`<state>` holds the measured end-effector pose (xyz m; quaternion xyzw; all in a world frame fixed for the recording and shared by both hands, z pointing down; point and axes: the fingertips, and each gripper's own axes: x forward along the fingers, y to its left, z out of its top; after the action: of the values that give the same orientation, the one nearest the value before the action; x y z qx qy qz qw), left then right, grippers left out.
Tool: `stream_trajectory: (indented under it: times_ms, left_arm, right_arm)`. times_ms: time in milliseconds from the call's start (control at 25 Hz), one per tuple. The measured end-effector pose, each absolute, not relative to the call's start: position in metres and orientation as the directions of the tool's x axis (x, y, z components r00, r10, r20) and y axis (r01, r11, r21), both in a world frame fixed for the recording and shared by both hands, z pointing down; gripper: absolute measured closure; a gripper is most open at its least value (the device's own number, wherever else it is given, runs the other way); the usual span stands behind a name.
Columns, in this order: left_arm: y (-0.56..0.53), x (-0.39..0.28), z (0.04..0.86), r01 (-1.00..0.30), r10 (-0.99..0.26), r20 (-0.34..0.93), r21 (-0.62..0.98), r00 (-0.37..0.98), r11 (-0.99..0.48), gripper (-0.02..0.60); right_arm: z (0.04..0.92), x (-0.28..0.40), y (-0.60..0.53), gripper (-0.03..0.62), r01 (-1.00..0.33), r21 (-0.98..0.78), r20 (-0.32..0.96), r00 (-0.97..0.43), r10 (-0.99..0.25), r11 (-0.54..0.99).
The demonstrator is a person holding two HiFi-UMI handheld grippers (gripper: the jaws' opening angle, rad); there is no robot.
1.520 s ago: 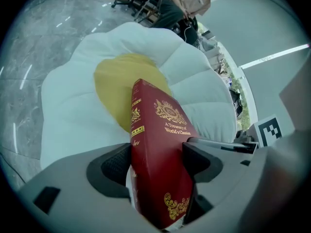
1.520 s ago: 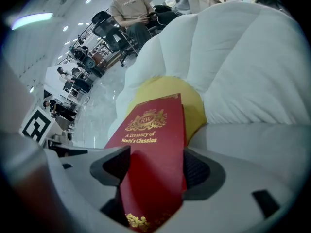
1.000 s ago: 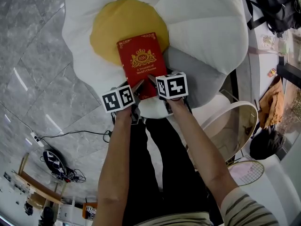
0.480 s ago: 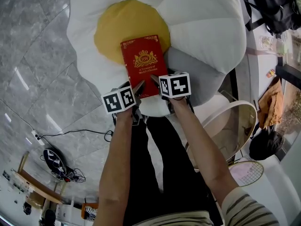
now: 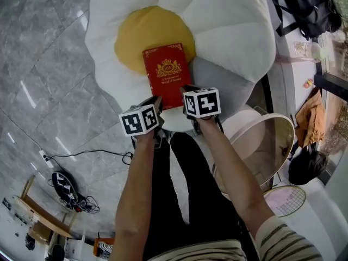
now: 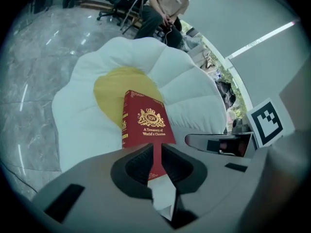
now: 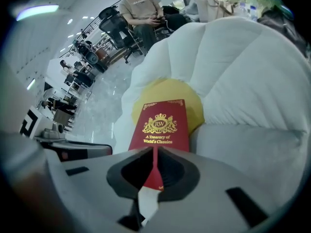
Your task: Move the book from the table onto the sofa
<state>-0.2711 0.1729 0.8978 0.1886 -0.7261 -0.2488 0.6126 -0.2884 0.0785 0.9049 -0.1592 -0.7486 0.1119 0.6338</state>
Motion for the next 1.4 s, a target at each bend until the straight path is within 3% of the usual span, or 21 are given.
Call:
stream_trajectory:
  times_ms: [40, 200, 960, 1400]
  left_arm:
    - [0.173, -0.270, 0.893, 0.018, -0.575, 0.798, 0.587, -0.180, 0.809, 0.533]
    - [0.172, -0.263, 0.874, -0.009, -0.573, 0.799, 0.582, -0.183, 0.813, 0.575]
    - [0.179, -0.232, 0.748, -0.119, -0.516, 0.794, 0.507, -0.321, 0.854, 0.577]
    - [0.188, -0.218, 0.662, -0.109, -0.473, 0.785, 0.472, -0.401, 0.875, 0.577]
  right_arm:
    - [0.900, -0.288, 0.078, 0.564, 0.099, -0.371, 0.912, -0.149, 0.382, 0.923]
    - [0.883, -0.282, 0.082, 0.580, 0.093, -0.398, 0.900, -0.154, 0.408, 0.913]
    - [0.752, -0.253, 0.110, 0.580, 0.141, -0.442, 0.821, -0.334, 0.462, 0.886]
    - [0.665, -0.237, 0.131, 0.580, 0.191, -0.460, 0.783, -0.373, 0.497, 0.867]
